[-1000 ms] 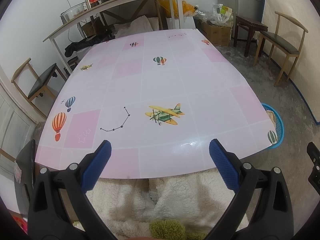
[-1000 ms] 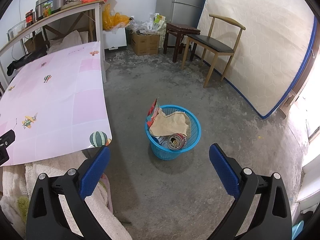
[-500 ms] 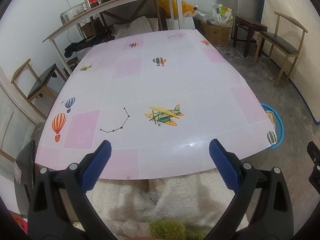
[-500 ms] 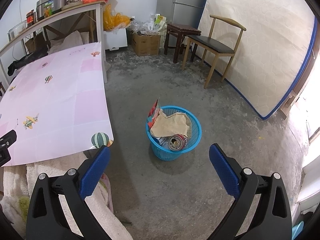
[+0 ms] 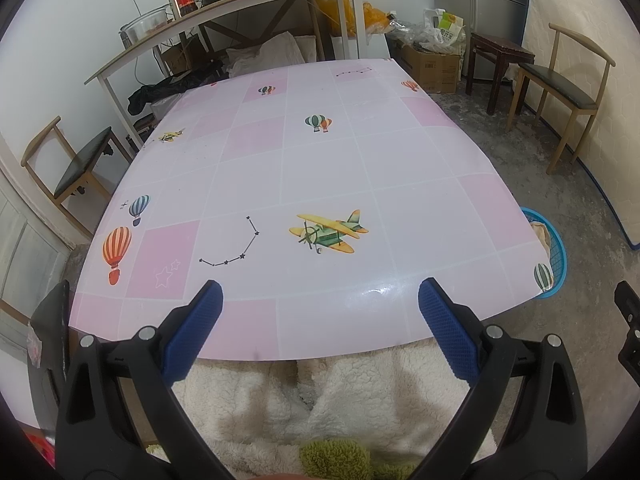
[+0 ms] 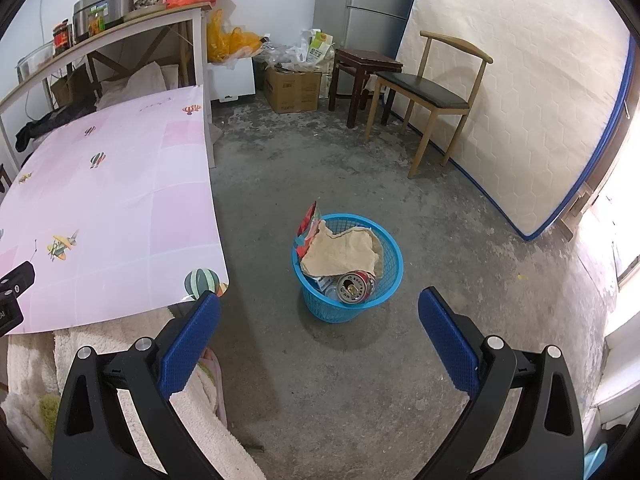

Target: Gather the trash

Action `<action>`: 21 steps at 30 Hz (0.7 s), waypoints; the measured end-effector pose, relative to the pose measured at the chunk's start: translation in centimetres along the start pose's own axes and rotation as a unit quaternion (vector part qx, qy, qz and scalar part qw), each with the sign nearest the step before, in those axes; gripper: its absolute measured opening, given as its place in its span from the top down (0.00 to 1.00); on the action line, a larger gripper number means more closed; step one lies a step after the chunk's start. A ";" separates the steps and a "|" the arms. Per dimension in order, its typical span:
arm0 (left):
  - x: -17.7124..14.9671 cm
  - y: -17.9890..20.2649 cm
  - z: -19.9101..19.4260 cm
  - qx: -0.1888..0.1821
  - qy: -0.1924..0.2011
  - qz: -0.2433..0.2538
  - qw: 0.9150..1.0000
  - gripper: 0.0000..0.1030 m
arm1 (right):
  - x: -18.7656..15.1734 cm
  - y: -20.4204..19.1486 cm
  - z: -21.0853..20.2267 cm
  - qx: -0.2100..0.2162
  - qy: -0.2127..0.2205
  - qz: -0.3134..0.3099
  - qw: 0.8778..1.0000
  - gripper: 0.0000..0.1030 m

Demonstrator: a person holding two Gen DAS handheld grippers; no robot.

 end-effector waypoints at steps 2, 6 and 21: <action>0.1 -0.1 0.1 -0.001 0.000 0.000 1.000 0.08 | 0.0 0.0 0.0 0.000 0.000 0.000 1.000 0.06; 0.2 -0.1 0.3 -0.003 -0.003 0.001 1.000 0.08 | 0.2 -0.1 0.0 0.003 -0.001 0.000 1.000 0.06; 0.2 -0.2 0.3 -0.003 -0.005 0.002 1.000 0.08 | 0.2 -0.3 0.0 0.003 0.000 0.000 1.000 0.06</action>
Point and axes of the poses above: each gripper's, at about its wrist camera, not at the fingertips, and z roughly the way its jaws point, y to its right, x to its top, the point moved 4 cm from there along z, roughly the way its jaws point, and after that the axes turned 1 degree about -z, right-handed, at the moved point
